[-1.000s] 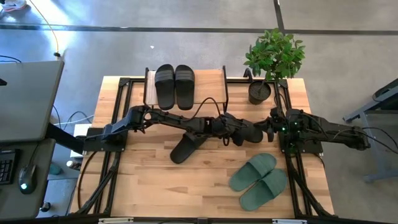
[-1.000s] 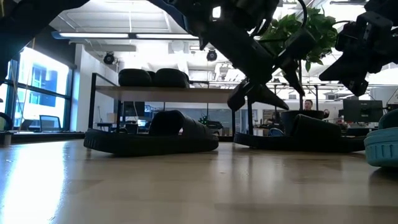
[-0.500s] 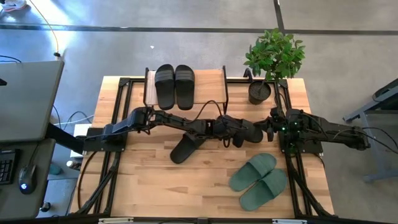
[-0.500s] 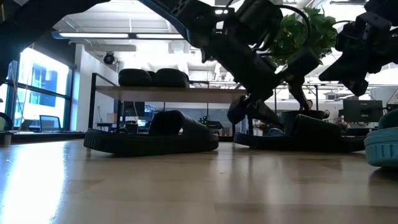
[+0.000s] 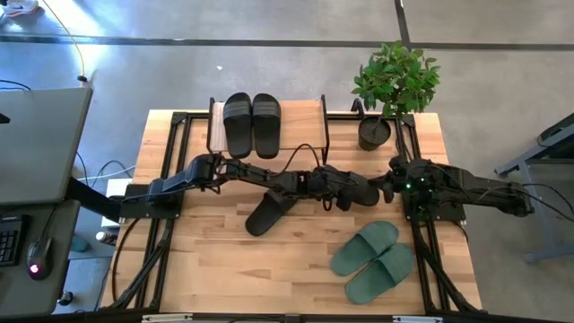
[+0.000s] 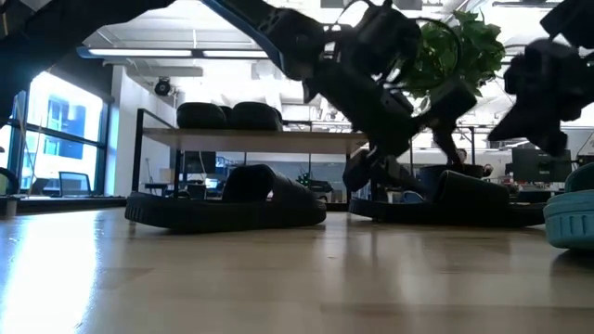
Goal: Pick and place slides into the shelf
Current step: Put the right black slide under the shelf
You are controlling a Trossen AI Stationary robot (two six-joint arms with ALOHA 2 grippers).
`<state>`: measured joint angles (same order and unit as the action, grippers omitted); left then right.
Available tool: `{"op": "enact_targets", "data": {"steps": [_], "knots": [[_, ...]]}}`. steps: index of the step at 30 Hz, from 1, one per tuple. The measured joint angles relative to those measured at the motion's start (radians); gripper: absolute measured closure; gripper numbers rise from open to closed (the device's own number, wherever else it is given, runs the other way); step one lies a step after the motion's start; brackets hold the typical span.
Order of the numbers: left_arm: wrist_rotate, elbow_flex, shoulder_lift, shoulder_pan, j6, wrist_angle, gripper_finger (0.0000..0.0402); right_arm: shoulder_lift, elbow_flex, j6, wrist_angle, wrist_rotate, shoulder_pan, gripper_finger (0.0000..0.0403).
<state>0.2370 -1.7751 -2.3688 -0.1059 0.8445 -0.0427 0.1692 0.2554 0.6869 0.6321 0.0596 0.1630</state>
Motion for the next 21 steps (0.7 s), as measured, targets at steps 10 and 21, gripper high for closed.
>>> {"op": "enact_targets", "data": {"steps": [10, 21], "knots": [[-0.003, 0.000, 0.000, 0.001, -0.002, 0.028, 0.0135, 0.011, -0.018, 0.224, 0.163, -0.048, 0.000, 0.0402], [-0.004, 0.000, 0.000, 0.001, -0.003, 0.031, 0.0135, 0.098, -0.091, 0.259, 0.025, -0.042, 0.000, 0.0402]]}}
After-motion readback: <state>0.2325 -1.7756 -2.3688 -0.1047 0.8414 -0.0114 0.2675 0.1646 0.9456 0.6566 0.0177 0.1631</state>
